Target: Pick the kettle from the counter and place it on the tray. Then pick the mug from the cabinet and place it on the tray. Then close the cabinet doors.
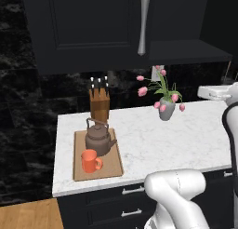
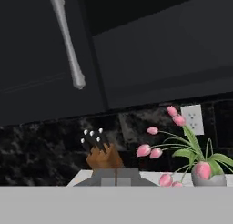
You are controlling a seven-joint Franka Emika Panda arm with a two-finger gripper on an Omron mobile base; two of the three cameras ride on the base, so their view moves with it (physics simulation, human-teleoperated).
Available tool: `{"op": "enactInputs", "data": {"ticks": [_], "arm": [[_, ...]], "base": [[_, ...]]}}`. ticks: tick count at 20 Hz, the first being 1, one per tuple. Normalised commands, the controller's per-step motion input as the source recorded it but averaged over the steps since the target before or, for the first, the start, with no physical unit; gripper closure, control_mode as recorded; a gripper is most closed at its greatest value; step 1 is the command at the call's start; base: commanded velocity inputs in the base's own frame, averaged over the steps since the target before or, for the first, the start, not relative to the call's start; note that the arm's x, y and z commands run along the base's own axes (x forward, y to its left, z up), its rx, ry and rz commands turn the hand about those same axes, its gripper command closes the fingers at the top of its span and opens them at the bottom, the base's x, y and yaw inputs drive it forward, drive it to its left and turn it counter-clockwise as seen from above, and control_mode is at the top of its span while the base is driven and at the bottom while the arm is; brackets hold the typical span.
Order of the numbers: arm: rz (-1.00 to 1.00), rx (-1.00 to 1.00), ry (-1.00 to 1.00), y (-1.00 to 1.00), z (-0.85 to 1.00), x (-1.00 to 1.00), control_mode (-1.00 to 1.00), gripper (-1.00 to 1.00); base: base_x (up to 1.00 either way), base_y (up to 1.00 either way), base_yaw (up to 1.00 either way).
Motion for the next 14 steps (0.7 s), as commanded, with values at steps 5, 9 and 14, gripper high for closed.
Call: {"op": "enactInputs", "data": {"ticks": [5,9,14], "arm": [[-0.12,0.24,0.52,-0.14,0.0,0.0,-1.0,1.0],[-0.02,0.32,0.23,-0.22,-0.46,0.0,-1.0,1.0],[-0.01,0.27,0.05,-0.07,-0.69,0.0,-1.0,1.0]], "base": [[0.0,0.0,0.0],[0.0,0.0,0.0],[0.0,0.0,0.0]]}}
